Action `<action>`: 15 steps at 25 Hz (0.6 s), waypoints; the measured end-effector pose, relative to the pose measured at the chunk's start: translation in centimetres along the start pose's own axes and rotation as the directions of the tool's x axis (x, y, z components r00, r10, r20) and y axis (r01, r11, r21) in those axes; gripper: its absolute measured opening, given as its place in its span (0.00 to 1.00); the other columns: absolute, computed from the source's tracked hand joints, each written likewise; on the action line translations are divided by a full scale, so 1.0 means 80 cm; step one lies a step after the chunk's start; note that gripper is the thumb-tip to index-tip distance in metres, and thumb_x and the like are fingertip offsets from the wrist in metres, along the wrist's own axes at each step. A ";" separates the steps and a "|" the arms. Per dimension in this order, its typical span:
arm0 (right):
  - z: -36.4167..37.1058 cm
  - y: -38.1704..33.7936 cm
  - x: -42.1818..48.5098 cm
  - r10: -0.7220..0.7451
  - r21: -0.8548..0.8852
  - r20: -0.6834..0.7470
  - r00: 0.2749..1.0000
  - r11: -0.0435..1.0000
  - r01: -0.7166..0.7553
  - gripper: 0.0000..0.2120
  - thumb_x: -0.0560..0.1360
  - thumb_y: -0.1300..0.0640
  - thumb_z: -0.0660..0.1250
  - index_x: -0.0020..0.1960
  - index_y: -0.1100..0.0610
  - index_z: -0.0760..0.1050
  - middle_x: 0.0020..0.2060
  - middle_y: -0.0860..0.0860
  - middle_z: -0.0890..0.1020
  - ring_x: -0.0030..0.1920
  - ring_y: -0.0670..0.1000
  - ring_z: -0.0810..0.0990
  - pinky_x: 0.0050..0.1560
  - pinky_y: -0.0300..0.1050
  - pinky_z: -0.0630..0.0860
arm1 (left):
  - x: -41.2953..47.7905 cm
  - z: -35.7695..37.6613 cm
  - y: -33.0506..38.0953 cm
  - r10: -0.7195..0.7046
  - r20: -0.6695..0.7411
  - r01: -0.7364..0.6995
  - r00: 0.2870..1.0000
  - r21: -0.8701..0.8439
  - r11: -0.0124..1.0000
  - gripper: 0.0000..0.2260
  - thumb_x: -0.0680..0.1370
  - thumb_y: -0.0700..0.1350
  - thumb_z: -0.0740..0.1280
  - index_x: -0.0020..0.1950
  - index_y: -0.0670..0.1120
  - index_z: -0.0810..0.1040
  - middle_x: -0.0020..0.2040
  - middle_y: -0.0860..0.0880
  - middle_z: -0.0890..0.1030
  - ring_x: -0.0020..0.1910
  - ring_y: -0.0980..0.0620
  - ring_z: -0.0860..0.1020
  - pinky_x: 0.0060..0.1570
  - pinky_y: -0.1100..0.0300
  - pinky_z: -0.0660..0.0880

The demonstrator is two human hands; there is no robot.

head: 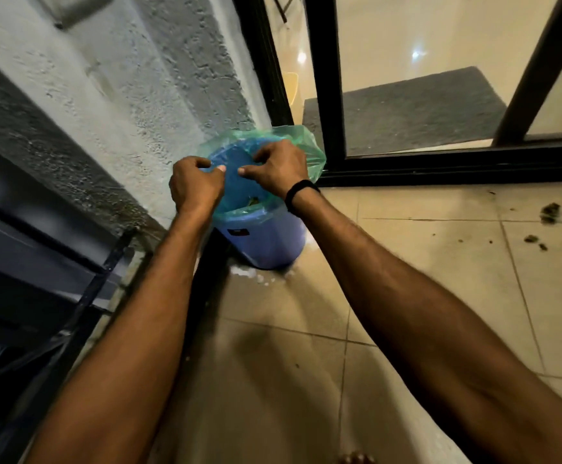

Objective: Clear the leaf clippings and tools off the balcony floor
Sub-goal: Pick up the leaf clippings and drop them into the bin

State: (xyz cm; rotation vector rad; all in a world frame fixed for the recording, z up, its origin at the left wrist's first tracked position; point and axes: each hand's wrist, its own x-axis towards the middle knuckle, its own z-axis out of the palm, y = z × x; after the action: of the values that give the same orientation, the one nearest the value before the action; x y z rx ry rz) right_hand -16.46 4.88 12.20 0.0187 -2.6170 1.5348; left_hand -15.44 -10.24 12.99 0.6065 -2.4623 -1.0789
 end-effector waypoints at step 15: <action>-0.291 0.271 -0.186 0.584 0.548 -0.518 0.625 0.788 -0.282 0.07 0.72 0.55 0.70 0.36 0.54 0.81 0.34 0.49 0.85 0.40 0.52 0.85 0.48 0.54 0.82 | -0.323 0.251 0.157 0.601 0.346 -0.506 0.721 -0.329 0.797 0.12 0.76 0.54 0.67 0.55 0.50 0.77 0.41 0.52 0.80 0.46 0.49 0.80 0.51 0.47 0.78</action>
State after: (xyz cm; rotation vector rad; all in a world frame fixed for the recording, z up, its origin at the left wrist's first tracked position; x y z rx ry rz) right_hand -1.08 35.15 3.14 -1.0350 -1.7346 1.7659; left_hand -6.86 22.90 5.42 -0.4970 -2.5560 -1.2792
